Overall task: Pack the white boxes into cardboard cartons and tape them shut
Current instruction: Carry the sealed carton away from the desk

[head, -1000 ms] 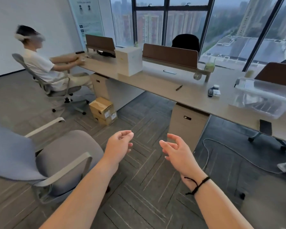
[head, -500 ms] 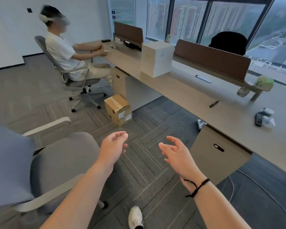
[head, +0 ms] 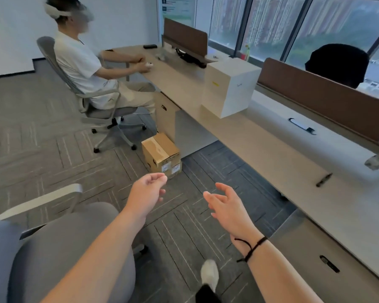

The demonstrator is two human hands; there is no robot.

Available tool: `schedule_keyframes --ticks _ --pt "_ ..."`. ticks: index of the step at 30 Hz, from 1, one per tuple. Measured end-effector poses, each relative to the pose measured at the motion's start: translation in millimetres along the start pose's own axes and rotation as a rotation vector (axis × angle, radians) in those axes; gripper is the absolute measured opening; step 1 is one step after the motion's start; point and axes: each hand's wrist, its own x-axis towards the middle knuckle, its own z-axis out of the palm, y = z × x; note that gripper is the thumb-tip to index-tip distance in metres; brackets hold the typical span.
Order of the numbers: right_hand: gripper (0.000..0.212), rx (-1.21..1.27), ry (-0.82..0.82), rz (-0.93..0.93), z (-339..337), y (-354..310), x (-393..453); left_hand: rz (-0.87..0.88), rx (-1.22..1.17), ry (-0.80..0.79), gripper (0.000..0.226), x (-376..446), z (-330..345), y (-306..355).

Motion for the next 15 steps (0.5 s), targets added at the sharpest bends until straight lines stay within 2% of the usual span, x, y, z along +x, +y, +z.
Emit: schedule_keyframes --ticks 6,15 --pt "0.069 0.055 -0.049 0.044 24 -32 135 -0.046 0.025 0.053 0.013 118 13 26" --pt "0.074 0.075 -0.088 0.119 47 -93 343 -0.068 0.146 0.068 0.014 317 47 100"
